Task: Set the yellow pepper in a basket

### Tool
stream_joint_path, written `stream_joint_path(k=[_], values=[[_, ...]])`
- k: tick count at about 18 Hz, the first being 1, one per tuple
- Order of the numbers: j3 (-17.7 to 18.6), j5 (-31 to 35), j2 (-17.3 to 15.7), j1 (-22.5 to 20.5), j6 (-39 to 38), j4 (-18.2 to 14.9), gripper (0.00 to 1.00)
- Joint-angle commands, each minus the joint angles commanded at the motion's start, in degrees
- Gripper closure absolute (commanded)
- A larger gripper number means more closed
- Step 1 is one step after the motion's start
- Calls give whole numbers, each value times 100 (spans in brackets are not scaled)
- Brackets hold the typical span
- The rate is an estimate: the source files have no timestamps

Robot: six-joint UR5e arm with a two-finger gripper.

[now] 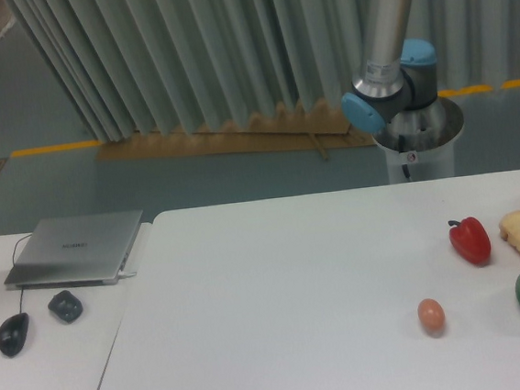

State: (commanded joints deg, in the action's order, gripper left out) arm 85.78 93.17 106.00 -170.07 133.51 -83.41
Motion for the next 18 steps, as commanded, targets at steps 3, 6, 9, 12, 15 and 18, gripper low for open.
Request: stream_joint_path(k=[3,6,9,12,15,18], values=[[-9,-185,-26,35,-262,-9,0],[-53,-255,-44,324,-1131,-9,0],[-79,-290,-70,553,-1931,0,0],[-88,-238,-158,851,-2573,255,0],[-88,-246,-167,1080,-3066,255,0],[-35,-229,-220,1396,-3418,255,0]])
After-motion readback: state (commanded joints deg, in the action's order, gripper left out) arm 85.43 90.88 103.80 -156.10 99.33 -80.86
